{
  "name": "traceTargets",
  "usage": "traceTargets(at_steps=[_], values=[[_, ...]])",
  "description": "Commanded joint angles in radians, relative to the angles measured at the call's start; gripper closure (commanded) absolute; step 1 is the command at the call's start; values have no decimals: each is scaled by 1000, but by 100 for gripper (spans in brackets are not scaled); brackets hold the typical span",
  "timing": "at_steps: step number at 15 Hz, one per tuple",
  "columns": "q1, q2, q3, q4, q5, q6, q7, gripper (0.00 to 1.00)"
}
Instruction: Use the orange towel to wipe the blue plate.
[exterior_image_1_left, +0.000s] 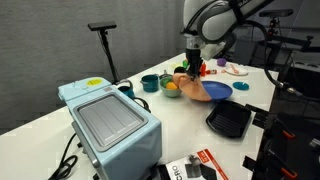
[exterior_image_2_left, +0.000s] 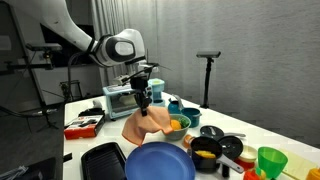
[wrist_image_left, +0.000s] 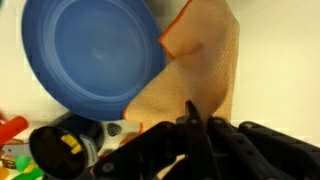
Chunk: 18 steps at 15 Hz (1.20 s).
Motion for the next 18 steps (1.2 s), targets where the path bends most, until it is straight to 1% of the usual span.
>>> traceTargets(at_steps=[1, 3, 6, 11, 14, 15, 17, 18], values=[[31, 111, 44, 27, -24, 33, -53, 99], [54, 167, 62, 35, -32, 42, -82, 99], [95, 289, 68, 102, -62, 42, -96, 99], [144, 408, 68, 191, -80, 25, -135, 99], [160, 437, 55, 232, -100, -2, -137, 99], [157, 399, 52, 201, -102, -9, -136, 99], [158, 376, 45, 186, -108, -7, -122, 99], [160, 394, 41, 206, -112, -1, -118, 99]])
